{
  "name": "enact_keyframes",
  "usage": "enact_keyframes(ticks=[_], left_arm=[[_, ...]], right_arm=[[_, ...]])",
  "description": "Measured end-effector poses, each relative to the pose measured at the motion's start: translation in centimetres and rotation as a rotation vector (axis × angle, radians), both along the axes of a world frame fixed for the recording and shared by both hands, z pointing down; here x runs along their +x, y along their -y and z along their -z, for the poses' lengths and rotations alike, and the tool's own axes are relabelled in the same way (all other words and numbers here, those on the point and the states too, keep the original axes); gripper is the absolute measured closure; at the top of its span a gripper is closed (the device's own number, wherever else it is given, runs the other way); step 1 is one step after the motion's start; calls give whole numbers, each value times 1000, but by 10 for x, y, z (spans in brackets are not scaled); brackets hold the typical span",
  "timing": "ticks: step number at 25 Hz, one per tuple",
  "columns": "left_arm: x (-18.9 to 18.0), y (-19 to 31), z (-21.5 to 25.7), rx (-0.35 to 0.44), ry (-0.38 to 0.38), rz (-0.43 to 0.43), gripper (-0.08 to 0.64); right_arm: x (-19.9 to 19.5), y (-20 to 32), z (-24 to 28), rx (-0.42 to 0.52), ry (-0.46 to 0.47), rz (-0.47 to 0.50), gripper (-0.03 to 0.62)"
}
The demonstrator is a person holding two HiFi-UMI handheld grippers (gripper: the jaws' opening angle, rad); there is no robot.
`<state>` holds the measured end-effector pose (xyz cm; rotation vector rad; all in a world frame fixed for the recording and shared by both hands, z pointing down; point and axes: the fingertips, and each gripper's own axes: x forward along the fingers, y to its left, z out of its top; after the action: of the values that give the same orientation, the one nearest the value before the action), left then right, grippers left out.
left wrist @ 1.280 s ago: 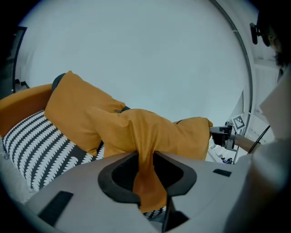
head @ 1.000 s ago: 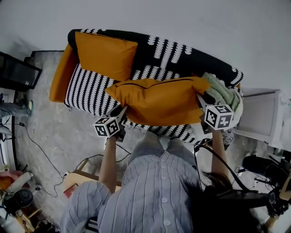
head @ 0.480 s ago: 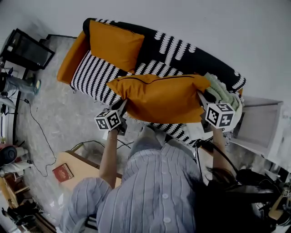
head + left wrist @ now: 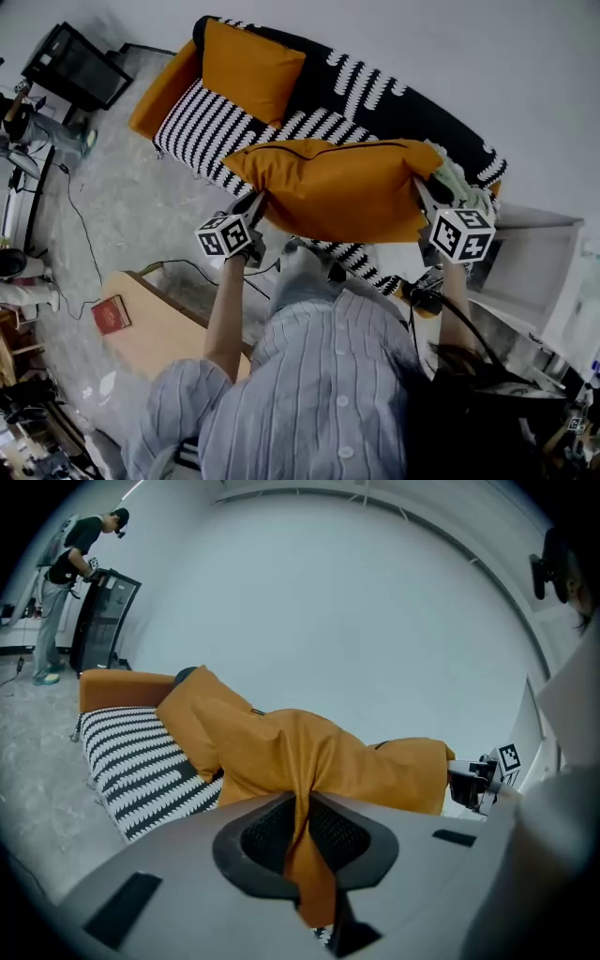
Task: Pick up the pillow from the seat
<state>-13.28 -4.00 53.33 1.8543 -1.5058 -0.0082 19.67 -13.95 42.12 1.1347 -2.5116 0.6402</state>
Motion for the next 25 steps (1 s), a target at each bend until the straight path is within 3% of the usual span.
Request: enact_keyframes(ticks=[11,25], left_arm=[[13,-75,13,-2,15,67,518],[-29,-155,15,-22,23,217,542]], right_arm=[[6,-47,8,12,67,66,523],[-41,-90,3,-15,124,153,523]])
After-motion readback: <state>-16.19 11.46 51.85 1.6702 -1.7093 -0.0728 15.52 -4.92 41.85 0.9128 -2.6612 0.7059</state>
